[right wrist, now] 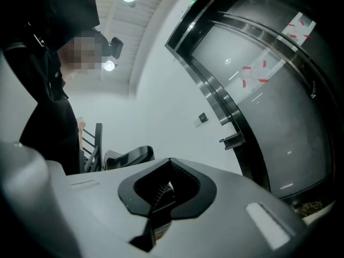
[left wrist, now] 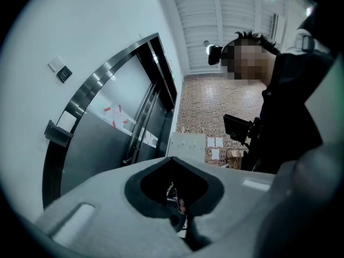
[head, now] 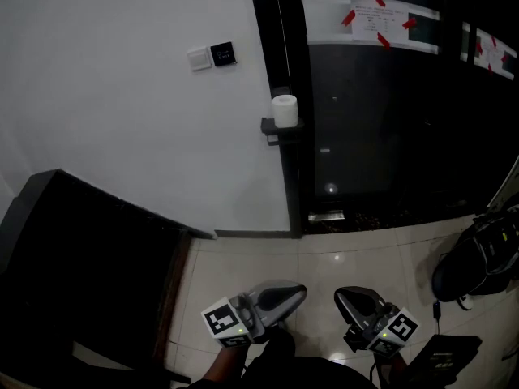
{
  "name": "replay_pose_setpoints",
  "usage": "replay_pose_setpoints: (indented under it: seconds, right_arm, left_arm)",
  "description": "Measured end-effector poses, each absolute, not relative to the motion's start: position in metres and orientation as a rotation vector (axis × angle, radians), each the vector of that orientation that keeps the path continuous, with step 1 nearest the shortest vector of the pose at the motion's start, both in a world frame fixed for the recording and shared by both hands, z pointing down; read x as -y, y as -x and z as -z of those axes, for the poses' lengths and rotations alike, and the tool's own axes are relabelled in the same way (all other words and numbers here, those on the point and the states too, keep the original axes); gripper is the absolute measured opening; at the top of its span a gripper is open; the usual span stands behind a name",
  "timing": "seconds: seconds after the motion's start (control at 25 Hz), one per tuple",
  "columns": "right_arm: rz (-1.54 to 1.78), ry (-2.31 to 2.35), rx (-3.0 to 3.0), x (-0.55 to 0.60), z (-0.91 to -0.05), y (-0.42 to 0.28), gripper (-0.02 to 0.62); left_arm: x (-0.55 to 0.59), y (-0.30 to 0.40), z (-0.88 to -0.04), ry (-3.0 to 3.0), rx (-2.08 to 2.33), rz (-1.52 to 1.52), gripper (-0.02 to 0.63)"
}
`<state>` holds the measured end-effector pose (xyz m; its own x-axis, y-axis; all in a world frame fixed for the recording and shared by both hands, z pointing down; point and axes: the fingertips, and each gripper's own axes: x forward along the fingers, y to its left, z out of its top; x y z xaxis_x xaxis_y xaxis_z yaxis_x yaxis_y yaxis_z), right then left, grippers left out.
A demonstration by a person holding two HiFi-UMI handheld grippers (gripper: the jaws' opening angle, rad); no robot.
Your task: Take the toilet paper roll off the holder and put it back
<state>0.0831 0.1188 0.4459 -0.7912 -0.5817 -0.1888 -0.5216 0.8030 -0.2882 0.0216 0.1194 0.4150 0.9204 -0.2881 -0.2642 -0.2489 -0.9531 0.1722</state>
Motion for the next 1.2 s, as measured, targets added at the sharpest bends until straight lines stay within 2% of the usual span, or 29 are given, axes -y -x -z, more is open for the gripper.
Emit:
replay_pose_setpoints:
  seconds: [0.72,1.2]
  right_arm:
    - [0.232,0.899,-2.786,0.088,-0.419,0.022,0.002]
    - [0.223,0.913,-2.722,0.151,-0.416,0.017,0.002]
  left_arm:
    - [0.086,0.071,-0.393,-2.936,0.31,0.514,0.0]
    - [0.15,0.067,-0.386,-2.953,0.302,0.479,0.0]
